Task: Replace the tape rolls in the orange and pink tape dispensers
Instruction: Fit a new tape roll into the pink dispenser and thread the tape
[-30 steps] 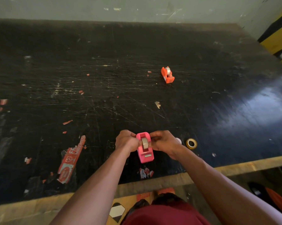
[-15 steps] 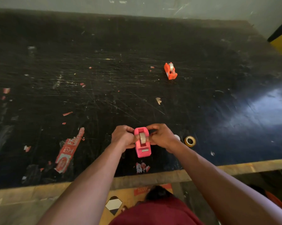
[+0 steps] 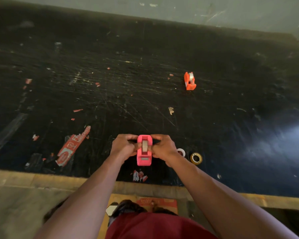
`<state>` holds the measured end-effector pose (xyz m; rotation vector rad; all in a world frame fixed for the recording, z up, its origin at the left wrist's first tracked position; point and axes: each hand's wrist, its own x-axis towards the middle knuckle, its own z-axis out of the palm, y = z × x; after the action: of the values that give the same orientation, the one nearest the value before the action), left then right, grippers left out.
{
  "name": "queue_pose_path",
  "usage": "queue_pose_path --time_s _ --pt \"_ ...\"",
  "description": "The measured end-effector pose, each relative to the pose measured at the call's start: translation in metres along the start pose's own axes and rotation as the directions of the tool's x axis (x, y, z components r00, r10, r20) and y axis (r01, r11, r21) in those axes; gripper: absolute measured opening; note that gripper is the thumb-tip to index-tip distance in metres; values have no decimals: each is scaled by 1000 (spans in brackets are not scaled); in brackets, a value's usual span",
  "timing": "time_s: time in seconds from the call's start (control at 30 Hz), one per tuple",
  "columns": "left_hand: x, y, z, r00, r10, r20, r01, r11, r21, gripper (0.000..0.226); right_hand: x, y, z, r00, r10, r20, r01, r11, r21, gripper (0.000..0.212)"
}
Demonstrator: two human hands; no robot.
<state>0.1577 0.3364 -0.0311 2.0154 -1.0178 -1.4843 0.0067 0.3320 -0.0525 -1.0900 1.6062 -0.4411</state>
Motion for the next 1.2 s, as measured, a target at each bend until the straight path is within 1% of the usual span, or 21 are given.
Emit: queue_pose_path --time_s 0.13,0.23,0.33,0.4,0.47,0.53,0.63,0.73,0.87,0.97,1.07,1.13,1.2 --pt "-11 -5 3 994 101 29 -104 985 138 55 -1 1 -1 1000 24 15 -25 997 77 51" --pt "-14 -1 6 992 127 6 -126 972 197 55 0 -1 -5 997 48 57 -57 984 168 51" --pt "-7 8 9 992 129 6 -128 975 184 51 5 -6 -12 997 45 62 -57 980 193 49" --pt "2 19 11 994 107 -8 -105 986 130 49 13 -14 -19 997 48 62 -60 977 205 50" --pt "14 34 15 996 93 7 -93 992 86 48 24 -22 -30 998 45 47 -54 974 219 52" --pt "29 53 20 994 104 30 -106 991 77 47 36 -31 -42 999 34 15 -36 974 224 54" --pt "57 86 29 991 108 75 -113 992 59 45 64 -42 -62 998 38 -53 -26 977 214 53" --pt "90 116 40 989 105 105 -113 991 70 43 99 -54 -81 991 44 -125 -24 988 155 45" --pt "140 153 52 981 149 128 -163 980 111 45 147 -76 -105 981 54 -188 -34 994 108 43" --pt "177 186 56 971 195 141 -212 970 117 46 187 -96 -123 976 34 -214 -15 996 91 44" --pt "213 219 59 965 230 127 -245 963 113 45 226 -120 -139 969 3 -246 19 996 85 36" --pt "234 234 62 963 249 109 -263 954 144 44 250 -132 -146 960 -13 -280 29 998 53 39" --pt "251 241 66 966 235 103 -251 951 179 43 268 -133 -150 960 10 -280 3 999 48 47"
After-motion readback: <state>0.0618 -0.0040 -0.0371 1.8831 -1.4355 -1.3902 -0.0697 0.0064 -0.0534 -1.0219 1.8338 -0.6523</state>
